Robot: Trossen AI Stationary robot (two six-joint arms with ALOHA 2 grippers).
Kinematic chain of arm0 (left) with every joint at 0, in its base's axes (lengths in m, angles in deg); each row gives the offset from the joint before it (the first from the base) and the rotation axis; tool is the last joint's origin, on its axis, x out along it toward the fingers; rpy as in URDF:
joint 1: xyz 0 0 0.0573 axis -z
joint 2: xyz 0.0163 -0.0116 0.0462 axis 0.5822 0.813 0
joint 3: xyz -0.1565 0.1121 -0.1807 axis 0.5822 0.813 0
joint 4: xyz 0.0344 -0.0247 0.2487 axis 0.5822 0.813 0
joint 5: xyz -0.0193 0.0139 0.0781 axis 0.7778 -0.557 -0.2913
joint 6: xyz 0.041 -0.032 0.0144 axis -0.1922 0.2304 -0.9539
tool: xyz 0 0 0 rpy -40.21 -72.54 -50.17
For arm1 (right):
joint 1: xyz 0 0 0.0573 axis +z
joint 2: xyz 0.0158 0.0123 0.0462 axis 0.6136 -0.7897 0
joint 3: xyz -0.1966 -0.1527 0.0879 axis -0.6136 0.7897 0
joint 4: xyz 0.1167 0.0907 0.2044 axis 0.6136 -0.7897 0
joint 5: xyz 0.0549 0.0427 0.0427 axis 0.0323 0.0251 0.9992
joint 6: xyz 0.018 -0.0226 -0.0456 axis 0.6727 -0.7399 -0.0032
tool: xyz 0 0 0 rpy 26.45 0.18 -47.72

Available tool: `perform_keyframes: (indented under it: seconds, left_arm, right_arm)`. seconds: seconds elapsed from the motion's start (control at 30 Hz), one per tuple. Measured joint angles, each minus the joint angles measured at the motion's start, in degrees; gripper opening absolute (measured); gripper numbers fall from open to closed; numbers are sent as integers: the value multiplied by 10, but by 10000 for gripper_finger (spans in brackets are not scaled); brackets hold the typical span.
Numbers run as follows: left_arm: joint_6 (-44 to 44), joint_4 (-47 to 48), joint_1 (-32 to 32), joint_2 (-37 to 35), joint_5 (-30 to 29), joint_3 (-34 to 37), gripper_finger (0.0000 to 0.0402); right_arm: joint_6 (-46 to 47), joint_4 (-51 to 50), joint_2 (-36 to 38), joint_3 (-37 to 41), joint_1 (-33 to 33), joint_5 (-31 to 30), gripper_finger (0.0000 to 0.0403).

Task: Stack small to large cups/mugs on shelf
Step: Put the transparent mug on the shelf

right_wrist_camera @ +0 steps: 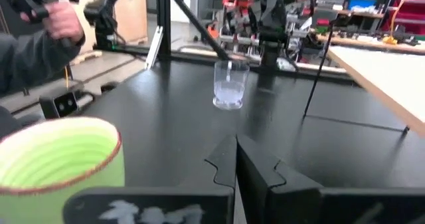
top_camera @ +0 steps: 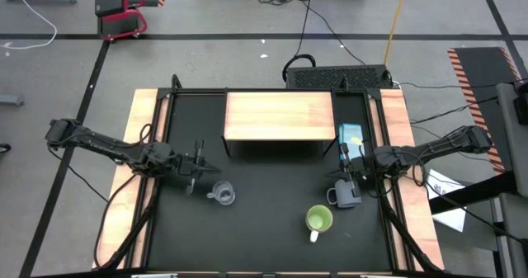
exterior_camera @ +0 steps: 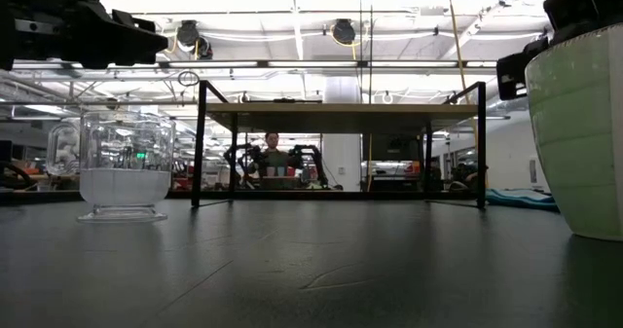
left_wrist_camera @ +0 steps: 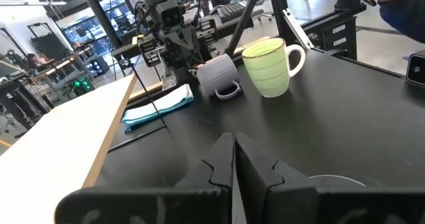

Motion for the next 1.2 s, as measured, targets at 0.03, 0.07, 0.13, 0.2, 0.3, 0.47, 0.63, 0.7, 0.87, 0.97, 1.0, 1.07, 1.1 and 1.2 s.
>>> perform_keyframes:
  seconds: [0.03, 0.07, 0.13, 0.2, 0.3, 0.47, 0.63, 0.7, 0.87, 0.97, 1.0, 1.07, 1.1, 1.2]
  left_arm:
    - [0, 0, 0, 0, 0, 0, 19]
    - [0, 1, 0, 0, 0, 0, 19]
    - [0, 1, 0, 0, 0, 0, 19]
    - [2, 1, 0, 0, 0, 0, 19]
    - [9, 2, 0, 0, 0, 0, 19]
    - [16, 10, 0, 0, 1, 0, 19]
    - [30, 21, 1, 0, 1, 0, 19]
    - [34, 22, 0, 0, 1, 0, 19]
    - [25, 21, 0, 0, 1, 0, 19]
    - [13, 18, 0, 0, -2, 0, 19]
    - [12, 16, 0, 0, -8, 0, 19]
    - [11, 13, 0, 0, -17, 0, 19]
    - [11, 13, 0, 0, -20, 0, 19]
    - [10, 13, 0, 0, -22, 0, 19]
  right_arm:
    - [2, 8, 0, 0, 0, 0, 0]
    - [7, 18, 0, 0, 0, 0, 0]
    - [17, 24, 0, -7, 0, 0, 0]
    - [26, 19, 0, -18, 0, 0, 0]
    - [26, 1, -9, -32, 0, 0, 0]
    - [21, 6, -41, -70, 0, 0, 0]
    - [34, 5, -81, -97, 0, 0, 0]
    - [36, 6, -96, -107, 0, 0, 0]
    - [60, 5, -140, -136, -17, 0, 0]
    - [66, -1, -167, -155, -37, 0, 0]
    - [68, -5, -176, -162, -43, 0, 0]
    - [74, -22, -191, -180, -58, 8, 0]
    - [74, -25, -199, -187, -65, 23, 0]
    - [73, -26, -229, -211, -86, 74, 0]
